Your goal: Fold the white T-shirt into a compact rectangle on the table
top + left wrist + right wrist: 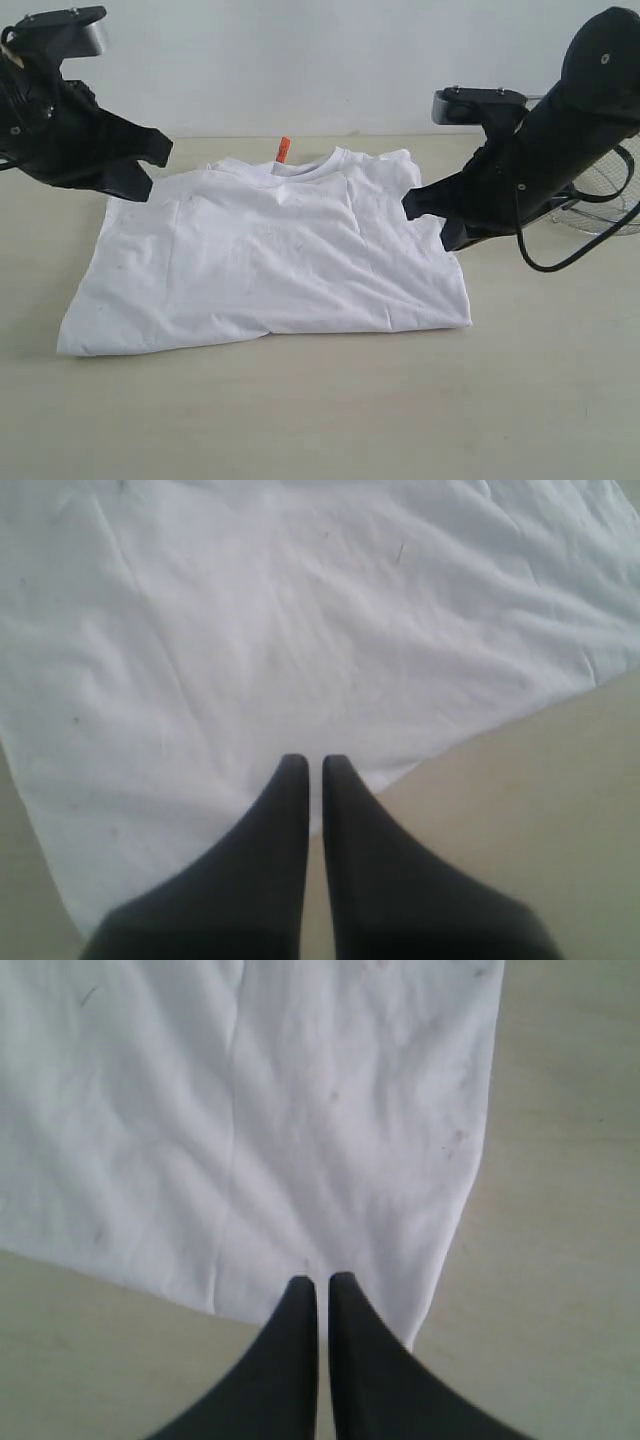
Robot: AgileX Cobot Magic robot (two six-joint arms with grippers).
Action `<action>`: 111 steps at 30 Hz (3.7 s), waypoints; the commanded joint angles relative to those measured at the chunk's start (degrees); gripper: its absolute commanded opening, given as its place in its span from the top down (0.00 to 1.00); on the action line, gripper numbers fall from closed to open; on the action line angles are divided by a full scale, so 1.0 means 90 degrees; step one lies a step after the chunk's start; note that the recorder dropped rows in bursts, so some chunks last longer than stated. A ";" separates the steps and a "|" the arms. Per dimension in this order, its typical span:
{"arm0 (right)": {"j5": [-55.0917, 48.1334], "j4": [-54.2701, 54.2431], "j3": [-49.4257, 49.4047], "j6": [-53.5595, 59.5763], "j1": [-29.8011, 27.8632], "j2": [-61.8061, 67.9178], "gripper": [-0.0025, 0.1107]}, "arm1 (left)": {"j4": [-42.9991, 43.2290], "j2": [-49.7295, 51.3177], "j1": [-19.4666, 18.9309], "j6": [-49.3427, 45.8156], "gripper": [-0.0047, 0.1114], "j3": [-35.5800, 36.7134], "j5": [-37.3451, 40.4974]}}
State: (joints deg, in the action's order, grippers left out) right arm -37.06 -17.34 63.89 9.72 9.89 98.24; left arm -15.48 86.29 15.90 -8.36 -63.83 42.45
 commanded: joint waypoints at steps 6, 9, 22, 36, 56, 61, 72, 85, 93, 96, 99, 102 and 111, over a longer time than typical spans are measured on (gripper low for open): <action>0.0378 -0.0007 -0.0013 -0.0019 -0.0010 -0.0046 0.98 | -0.0062 -0.0047 0.0017 0.0071 0.92 0.0012 -0.0590; 0.0459 -0.0007 -0.0013 -0.0019 -0.0010 -0.0046 0.98 | -0.0062 -0.0047 0.0017 0.0071 0.92 0.0012 -0.0720; 0.0688 -0.0007 -0.0013 -0.0017 -0.0010 -0.0046 0.98 | -0.0062 -0.0047 0.0017 0.0071 0.92 0.0012 -0.0738; 0.0688 -0.0007 -0.0013 -0.0017 -0.0010 -0.0046 0.98 | -0.0062 -0.0047 0.0017 0.0071 0.92 0.0012 -0.0738; 0.0688 -0.0007 -0.0013 -0.0017 -0.0010 -0.0046 0.98 | -0.0062 -0.0047 0.0017 0.0059 0.92 0.0012 -0.0740; 0.0809 -0.0007 -0.0013 -0.0017 -0.0010 -0.0046 0.98 | -0.0062 -0.0047 0.0017 0.0060 0.92 0.0012 -0.0751; 0.1088 -0.0007 -0.0013 -0.0017 -0.0010 -0.0046 0.98 | -0.0062 -0.0047 0.0017 0.0045 0.92 0.0012 -0.0765; 0.1088 -0.0007 -0.0013 -0.0017 -0.0010 -0.0046 0.98 | -0.0062 -0.0047 0.0017 0.0045 0.92 0.0012 -0.0765; 0.1713 -0.0007 -0.0013 -0.0017 -0.0010 -0.0046 0.98 | -0.0047 -0.0047 0.0017 0.0045 0.92 0.0012 -0.0951; 0.1599 -0.0021 0.0027 -0.0017 -0.0024 -0.0046 0.98 | -0.0047 -0.0047 0.0017 0.0045 0.92 0.0012 -0.1324; 0.1468 -0.0231 0.0027 -0.0089 -0.0068 0.0079 0.98 | -0.0212 -0.0047 0.0017 0.0056 0.92 0.0012 -0.1493; 0.0951 -0.0855 0.0027 0.0229 -0.0353 0.0435 0.90 | -0.0340 -0.0057 0.0017 0.0082 0.92 0.0012 -0.1454; 0.0203 -0.2241 0.0027 0.1471 -0.0944 0.0978 0.48 | -0.0447 -0.0057 0.0017 0.0070 0.92 0.0012 -0.1513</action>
State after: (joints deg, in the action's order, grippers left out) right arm -33.57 -35.64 63.89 20.43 2.67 106.75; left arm -18.90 86.29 15.90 -8.14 -63.83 29.34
